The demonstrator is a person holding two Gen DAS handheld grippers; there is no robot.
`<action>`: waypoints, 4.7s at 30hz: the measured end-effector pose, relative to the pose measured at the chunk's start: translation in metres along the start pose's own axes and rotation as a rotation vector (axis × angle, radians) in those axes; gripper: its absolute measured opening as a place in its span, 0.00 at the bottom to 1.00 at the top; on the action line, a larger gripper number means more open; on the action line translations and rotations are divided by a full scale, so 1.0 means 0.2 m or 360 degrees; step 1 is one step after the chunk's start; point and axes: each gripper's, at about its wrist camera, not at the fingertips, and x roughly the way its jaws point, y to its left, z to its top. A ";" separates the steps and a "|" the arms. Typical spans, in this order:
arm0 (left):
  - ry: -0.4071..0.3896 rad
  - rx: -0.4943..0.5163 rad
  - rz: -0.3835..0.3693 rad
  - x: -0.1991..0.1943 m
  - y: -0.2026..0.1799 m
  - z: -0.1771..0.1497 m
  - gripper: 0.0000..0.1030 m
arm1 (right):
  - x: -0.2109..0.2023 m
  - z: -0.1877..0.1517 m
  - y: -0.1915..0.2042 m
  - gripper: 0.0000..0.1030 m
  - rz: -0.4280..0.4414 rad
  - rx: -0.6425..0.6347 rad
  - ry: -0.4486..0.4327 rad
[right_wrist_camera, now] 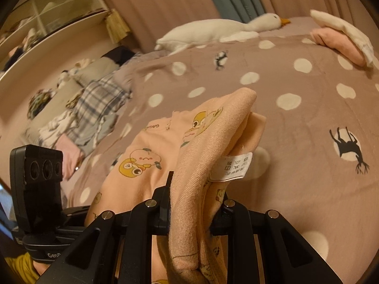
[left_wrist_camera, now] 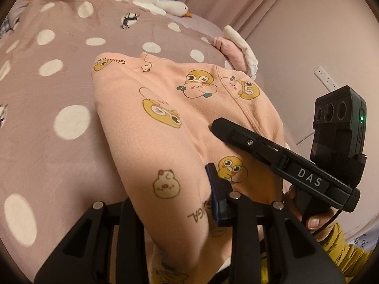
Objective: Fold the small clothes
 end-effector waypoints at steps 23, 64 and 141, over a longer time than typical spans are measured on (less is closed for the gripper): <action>-0.0303 0.0012 0.0005 -0.56 -0.06 -0.23 0.30 | -0.26 -0.08 0.47 0.23 0.0107 -0.0331 -0.0163; -0.0311 -0.0047 0.0027 -0.45 0.12 0.07 0.30 | -0.04 0.14 0.46 0.23 0.0126 -0.0369 -0.0174; -0.0011 -0.0230 0.0115 0.17 0.53 0.38 0.30 | 0.59 0.25 0.14 0.23 0.0071 -0.0160 0.0075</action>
